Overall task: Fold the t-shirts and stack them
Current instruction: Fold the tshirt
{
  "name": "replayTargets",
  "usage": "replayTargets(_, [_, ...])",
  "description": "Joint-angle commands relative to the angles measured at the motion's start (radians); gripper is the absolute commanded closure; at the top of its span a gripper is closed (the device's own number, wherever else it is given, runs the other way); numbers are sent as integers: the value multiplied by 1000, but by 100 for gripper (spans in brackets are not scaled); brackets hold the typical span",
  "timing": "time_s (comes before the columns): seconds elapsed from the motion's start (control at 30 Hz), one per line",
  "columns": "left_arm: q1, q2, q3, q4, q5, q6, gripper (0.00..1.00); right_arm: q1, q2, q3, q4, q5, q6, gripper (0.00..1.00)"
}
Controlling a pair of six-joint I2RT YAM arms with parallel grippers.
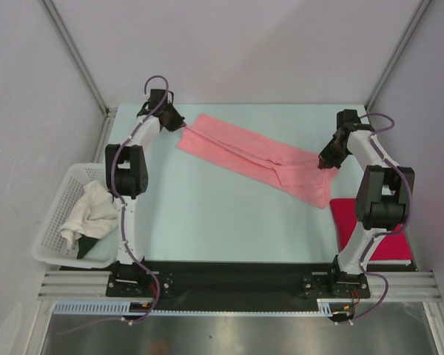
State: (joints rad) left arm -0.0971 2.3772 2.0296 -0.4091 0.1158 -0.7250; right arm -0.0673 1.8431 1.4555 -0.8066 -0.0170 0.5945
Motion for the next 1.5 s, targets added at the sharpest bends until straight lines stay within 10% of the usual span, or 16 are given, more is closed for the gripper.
replayTargets(0.0, [-9,34,86,7,7,2,85,-23,27,2,75,9,21,100])
replayTargets(0.1, [-19,31,168,-98,-114,64,62,-46,53,-33,180,-4,50,88])
replayTargets(0.27, [-42,-154,-13,-87,-211,176,57,-55,131,145,111,87,-13,53])
replayTargets(0.5, [-99,-291,-284,35,89,196,58,114,39,191,-37,229,-124,49])
replayTargets(0.67, [-115,-262,-347,58,226,208,60,320,5,97,64,189,49,58])
replayTargets(0.83, [-113,-150,-234,38,341,174,66,451,110,101,112,207,169,100])
replayTargets(1.47, [-104,-47,-195,-37,321,160,68,429,298,224,126,209,126,100])
